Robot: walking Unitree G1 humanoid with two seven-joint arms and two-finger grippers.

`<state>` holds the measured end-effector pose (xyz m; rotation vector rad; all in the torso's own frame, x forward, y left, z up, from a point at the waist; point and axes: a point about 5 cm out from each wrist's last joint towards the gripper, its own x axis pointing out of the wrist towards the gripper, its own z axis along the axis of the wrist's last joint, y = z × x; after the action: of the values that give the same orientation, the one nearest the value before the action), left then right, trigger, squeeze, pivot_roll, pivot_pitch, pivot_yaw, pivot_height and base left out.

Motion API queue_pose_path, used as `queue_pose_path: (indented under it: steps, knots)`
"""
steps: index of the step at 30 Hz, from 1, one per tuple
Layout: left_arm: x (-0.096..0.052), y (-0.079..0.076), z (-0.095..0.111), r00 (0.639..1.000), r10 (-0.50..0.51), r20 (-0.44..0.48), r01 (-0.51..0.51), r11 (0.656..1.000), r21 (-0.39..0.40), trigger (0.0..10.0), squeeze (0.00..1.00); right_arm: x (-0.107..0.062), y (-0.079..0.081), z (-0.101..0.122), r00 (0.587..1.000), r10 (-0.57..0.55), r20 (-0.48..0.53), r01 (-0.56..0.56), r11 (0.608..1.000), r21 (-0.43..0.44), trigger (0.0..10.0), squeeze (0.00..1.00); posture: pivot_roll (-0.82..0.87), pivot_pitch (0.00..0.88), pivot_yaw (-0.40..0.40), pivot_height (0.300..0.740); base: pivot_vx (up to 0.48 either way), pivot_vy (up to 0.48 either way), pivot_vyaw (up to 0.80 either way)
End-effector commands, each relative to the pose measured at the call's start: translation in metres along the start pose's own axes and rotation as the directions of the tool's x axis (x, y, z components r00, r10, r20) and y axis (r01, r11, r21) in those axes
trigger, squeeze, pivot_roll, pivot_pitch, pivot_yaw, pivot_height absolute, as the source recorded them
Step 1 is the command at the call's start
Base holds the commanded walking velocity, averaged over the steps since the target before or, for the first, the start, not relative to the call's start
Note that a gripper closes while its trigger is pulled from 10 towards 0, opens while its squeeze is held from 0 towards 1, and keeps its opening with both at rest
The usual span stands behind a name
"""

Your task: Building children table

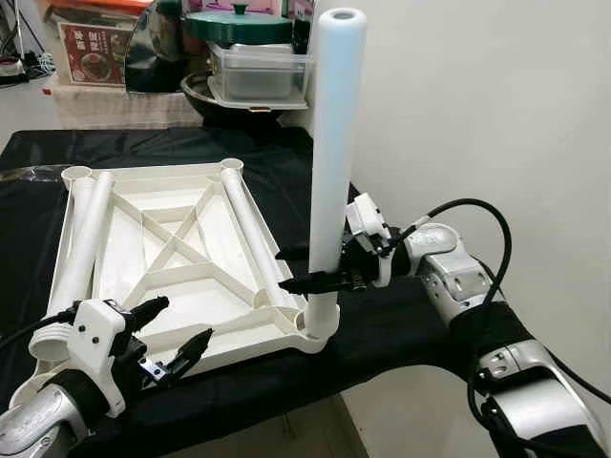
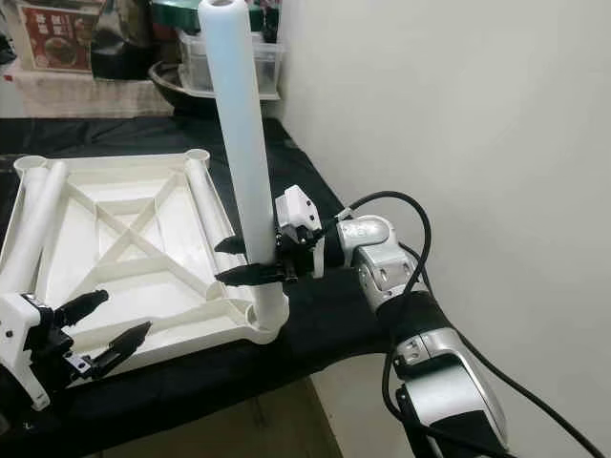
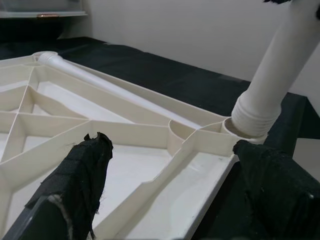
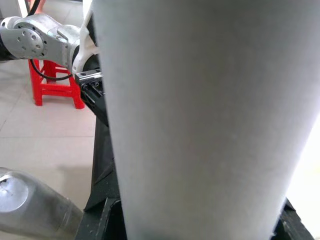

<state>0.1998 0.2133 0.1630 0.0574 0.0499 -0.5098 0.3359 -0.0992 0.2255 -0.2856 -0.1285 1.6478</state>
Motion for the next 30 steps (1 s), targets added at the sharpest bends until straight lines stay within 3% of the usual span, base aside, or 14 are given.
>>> queue_pose_path:
  steps: [1,8,19,30]
  knots:
    - [0.003,-0.006,0.0,1.0,-0.025,0.005,0.025,0.999,-0.026,10.0,0.0,0.005,0.0,0.001,1.0,0.02,0.0,-0.02,1.0,-0.015,0.0,0.0,0.18,0.0,-0.164,0.74,0.0,0.0,0.0]
    - [0.006,-0.008,0.0,0.999,-0.033,0.012,0.034,0.999,-0.033,10.0,0.0,0.015,0.003,-0.002,0.998,0.034,0.044,-0.034,0.999,-0.008,0.0,0.0,0.18,0.0,-0.165,0.74,0.0,0.0,0.0]
    - [0.007,-0.009,-0.001,0.999,-0.031,0.013,0.031,0.999,-0.037,10.0,0.0,0.014,0.012,-0.018,0.998,0.035,0.046,-0.036,0.999,0.039,0.0,0.0,0.18,0.0,-0.168,0.74,0.0,0.0,0.0]
    - [0.01,-0.009,-0.001,0.999,-0.037,0.018,0.038,0.998,-0.04,10.0,0.0,-0.003,-0.008,-0.009,0.995,-0.092,0.038,0.091,0.996,0.026,0.0,0.0,0.17,0.0,-0.163,0.74,0.0,0.0,0.0]
